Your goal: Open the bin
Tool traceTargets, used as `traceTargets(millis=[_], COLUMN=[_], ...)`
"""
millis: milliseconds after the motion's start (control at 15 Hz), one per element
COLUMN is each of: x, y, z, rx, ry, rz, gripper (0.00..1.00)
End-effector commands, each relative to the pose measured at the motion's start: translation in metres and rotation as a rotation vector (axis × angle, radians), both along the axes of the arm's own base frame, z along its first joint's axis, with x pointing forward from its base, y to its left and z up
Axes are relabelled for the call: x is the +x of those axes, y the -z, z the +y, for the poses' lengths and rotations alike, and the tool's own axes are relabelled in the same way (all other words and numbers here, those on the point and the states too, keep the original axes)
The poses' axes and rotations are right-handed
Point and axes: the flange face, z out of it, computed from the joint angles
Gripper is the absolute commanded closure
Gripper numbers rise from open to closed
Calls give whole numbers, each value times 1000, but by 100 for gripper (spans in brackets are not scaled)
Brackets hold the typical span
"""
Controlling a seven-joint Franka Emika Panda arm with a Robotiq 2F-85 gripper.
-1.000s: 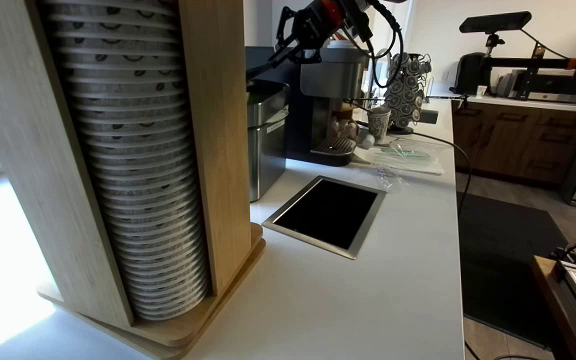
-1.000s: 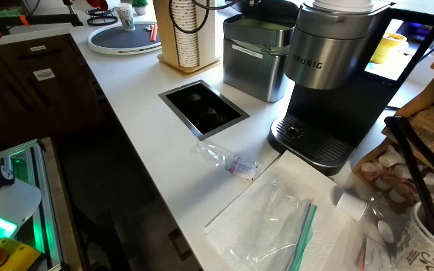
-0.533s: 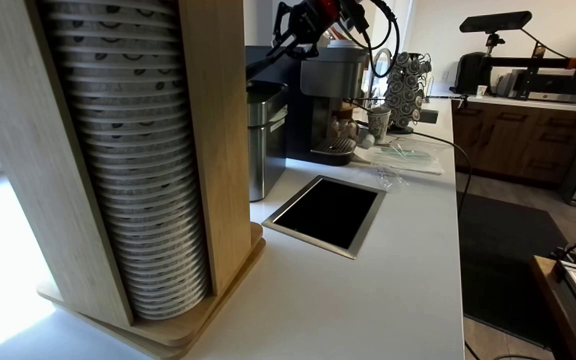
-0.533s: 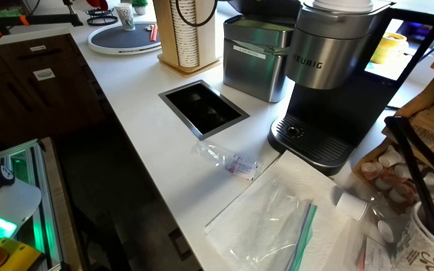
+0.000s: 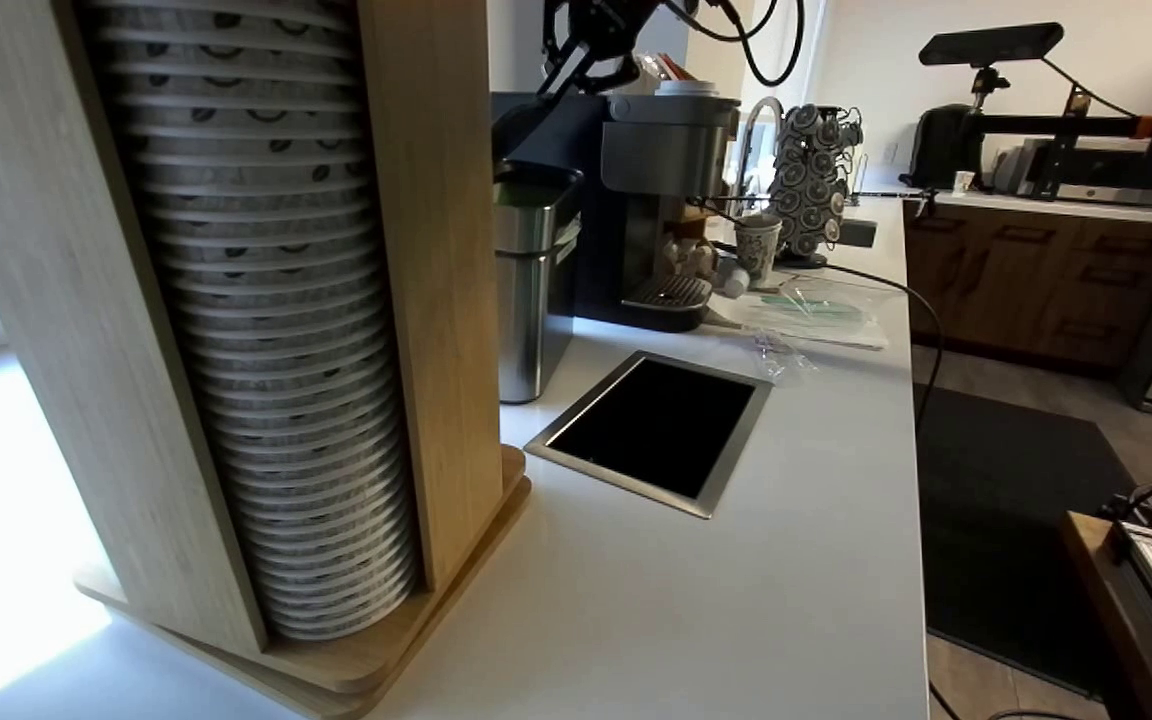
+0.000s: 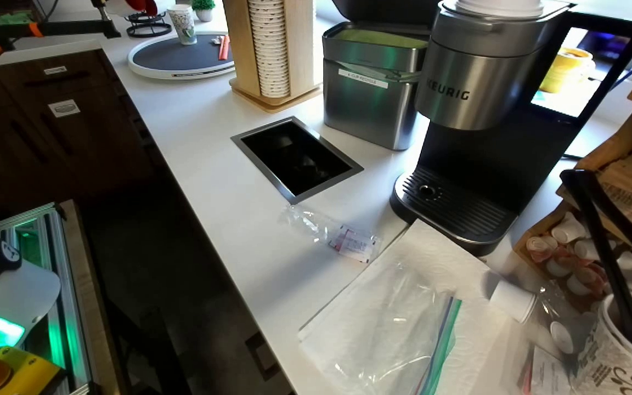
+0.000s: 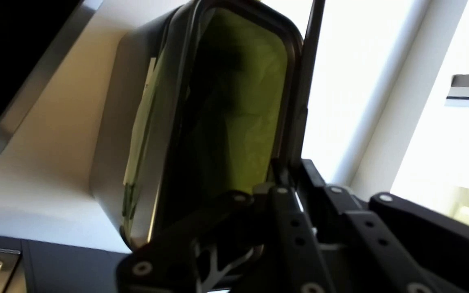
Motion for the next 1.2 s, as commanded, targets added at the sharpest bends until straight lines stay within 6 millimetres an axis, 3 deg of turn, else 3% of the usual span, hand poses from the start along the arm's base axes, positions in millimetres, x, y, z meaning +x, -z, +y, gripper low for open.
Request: traceTargets(millis=[0, 400, 667, 733, 867, 1133], x=[23, 51, 51, 51, 50, 53], y=[-11, -8, -7, -5, -2, 4], z=[-8, -2, 1, 2, 7, 14], rx=[-26, -4, -41, -59, -81, -89], ry=[8, 20, 17, 15, -3, -54], rz=[67, 115, 217, 238, 270, 271], gripper=[97, 97, 97, 64, 57, 27])
